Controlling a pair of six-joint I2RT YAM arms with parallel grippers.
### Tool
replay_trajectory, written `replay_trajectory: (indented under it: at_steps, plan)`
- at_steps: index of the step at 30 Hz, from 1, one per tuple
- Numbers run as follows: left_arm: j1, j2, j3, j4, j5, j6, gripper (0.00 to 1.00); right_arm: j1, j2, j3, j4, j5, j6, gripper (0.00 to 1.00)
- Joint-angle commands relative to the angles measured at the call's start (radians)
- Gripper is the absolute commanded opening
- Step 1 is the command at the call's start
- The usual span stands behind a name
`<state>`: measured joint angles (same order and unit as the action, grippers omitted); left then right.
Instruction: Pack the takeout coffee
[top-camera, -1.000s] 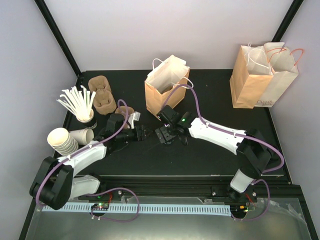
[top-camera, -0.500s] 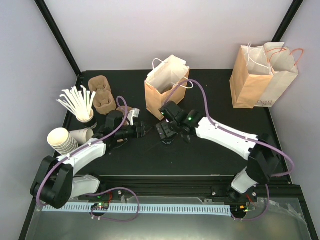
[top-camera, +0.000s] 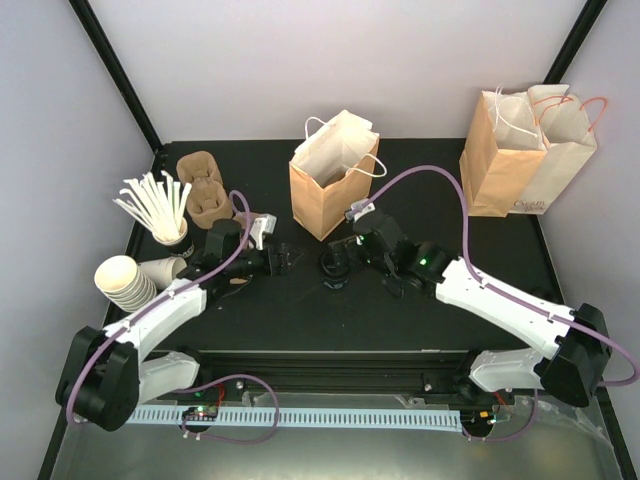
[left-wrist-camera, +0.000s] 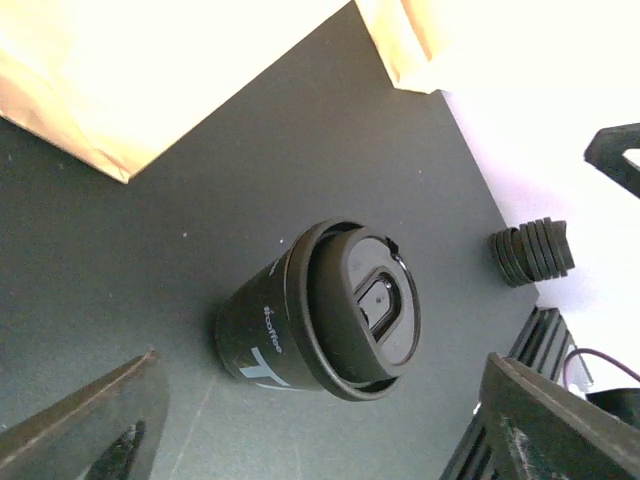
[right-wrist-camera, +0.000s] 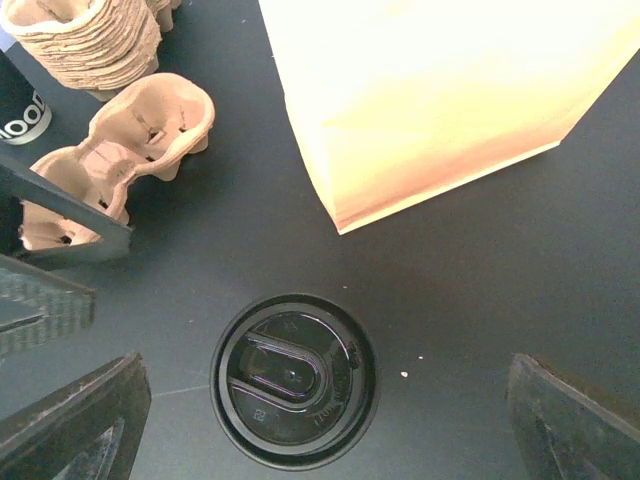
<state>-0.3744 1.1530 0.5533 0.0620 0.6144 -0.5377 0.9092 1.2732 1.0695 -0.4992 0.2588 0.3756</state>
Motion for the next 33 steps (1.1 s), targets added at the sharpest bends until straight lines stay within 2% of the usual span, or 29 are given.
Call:
replay_trajectory:
  at_steps: [1,4,10,12,18,26,30,33]
  plan:
    - [0.008,-0.086,0.033,-0.044,-0.055,0.04,0.92,0.002,-0.027,-0.013,0.074,0.028,0.016,0.99]
    - [0.01,-0.145,0.003,-0.026,-0.073,0.052,0.98,-0.001,-0.065,-0.044,0.126,0.02,0.026,0.99]
    - [0.039,-0.185,-0.053,0.036,-0.087,-0.006,0.99,-0.02,-0.164,-0.174,0.294,-0.061,0.066,1.0]
    - [0.053,-0.151,-0.045,0.027,-0.06,-0.009,0.99,-0.062,-0.179,-0.201,0.309,-0.128,0.106,1.0]
    - [0.068,0.009,0.01,0.069,0.117,0.008,0.97,-0.278,-0.133,-0.273,0.332,-0.508,0.213,0.98]
    - [0.068,0.111,-0.005,0.225,0.175,-0.036,0.86,-0.302,-0.108,-0.326,0.293,-0.519,0.176,0.98]
    - [0.068,0.185,0.0,0.279,0.2,-0.061,0.76,-0.318,-0.116,-0.369,0.386,-0.616,0.217,0.87]
    - [0.066,0.236,0.003,0.336,0.224,-0.095,0.7,-0.322,-0.113,-0.396,0.51,-0.714,0.287,0.68]
